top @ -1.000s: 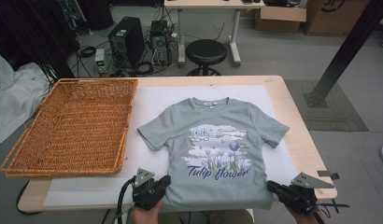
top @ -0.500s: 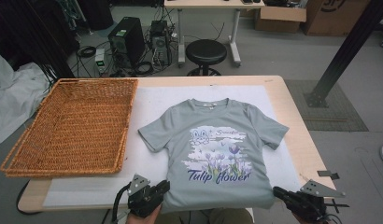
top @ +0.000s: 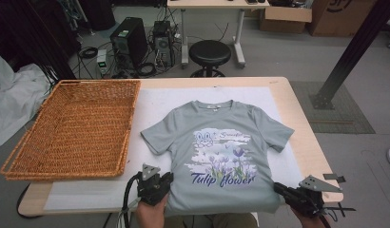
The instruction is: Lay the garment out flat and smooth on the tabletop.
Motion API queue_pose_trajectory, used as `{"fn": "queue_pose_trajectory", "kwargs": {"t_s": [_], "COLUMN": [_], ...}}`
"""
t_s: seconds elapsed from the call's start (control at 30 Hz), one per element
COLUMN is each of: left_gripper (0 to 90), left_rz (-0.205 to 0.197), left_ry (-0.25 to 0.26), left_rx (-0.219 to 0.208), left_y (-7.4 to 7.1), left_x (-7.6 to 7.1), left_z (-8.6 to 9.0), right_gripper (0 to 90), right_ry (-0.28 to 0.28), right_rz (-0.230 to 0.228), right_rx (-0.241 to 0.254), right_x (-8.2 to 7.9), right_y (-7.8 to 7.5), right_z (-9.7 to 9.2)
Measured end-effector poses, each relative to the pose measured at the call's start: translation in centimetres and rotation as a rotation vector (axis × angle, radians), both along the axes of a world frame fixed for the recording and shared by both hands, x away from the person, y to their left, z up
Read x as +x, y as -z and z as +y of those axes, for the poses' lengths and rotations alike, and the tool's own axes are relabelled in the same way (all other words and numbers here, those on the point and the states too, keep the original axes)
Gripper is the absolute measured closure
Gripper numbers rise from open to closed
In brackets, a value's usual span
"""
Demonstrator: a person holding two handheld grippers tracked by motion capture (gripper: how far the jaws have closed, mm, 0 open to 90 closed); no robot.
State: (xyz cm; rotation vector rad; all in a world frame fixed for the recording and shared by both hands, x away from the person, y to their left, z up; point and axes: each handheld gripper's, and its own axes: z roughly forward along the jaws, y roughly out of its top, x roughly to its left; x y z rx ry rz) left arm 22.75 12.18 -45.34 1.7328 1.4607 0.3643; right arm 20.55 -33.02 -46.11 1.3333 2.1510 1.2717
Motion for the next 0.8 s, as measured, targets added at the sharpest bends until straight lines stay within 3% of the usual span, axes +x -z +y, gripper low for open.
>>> {"fn": "queue_pose_trajectory", "kwargs": {"t_s": [0.2,0.23,0.27,0.33,0.47,0.57,0.8], "left_gripper": [85.5,84.7,81.9,69.1,57.0,53.4,53.0], "left_rz": [-0.008,-0.017,-0.023,-0.043,-0.068,-0.079,-0.067], "left_ry": [0.014,0.018,0.016,0.008,-0.003,0.004,-0.021], "left_rx": [-0.007,-0.011,-0.011,-0.031,-0.046,-0.019,-0.027], "left_y": [0.0,-0.1,-0.2,-0.6,-1.6,-2.5,-3.6], "left_x": [-1.5,-1.5,-1.4,-0.8,1.6,4.2,10.7], "left_z": [0.5,0.5,0.5,0.5,0.6,0.5,1.1], "right_gripper": [86.9,84.7,75.3,68.0,60.6,58.7,56.7], "right_ry": [-0.015,-0.016,-0.013,0.004,0.053,0.069,0.054], "right_rz": [0.016,0.019,0.015,0.004,-0.042,-0.073,-0.099], "right_rx": [0.019,0.027,0.041,0.072,0.094,0.07,0.057], "right_x": [-0.9,-1.0,-1.0,-0.6,1.7,4.4,12.3], "right_y": [0.0,0.0,-0.1,-0.4,-1.3,-2.2,-3.8], "right_z": [-0.6,-0.7,-0.8,-1.1,-1.6,-1.6,-0.9]}}
